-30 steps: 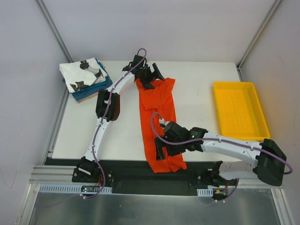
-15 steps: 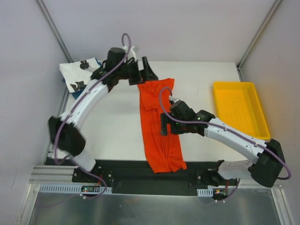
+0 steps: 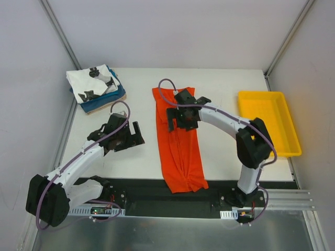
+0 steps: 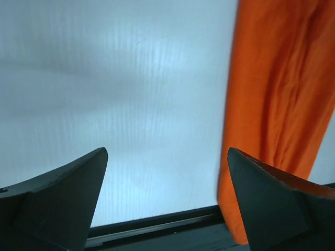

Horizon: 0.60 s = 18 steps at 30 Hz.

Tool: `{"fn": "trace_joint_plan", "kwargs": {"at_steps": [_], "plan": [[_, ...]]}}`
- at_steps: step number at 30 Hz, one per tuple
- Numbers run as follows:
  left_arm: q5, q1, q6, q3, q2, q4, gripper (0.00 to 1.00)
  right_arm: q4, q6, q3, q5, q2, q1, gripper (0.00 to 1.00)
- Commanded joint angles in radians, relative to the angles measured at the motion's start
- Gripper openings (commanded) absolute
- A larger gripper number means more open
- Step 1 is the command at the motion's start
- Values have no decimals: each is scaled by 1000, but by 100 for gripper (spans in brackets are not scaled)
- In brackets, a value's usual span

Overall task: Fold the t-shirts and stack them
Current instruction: Fold the tshirt

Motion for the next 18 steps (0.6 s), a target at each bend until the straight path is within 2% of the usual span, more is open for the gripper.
{"fn": "trace_joint_plan", "kwargs": {"at_steps": [1,6,11,15,18], "plan": [[-65,12,-79,-62,-116,10,99,25,-58,172,-86,184,-45,98],[-83,12,-73,-116,-165,10,99,4,-61,330,-89,356,-86,99],[-75,12,-54,-105,-149,11,99,-3,-32,375,-29,447,-141,99],[-65,12,-39,-99,-107,14,99,-70,0,452,-75,557,-192,99],[-65,12,-33,-102,-96,16,99,-66,11,492,-64,562,-215,99]]}}
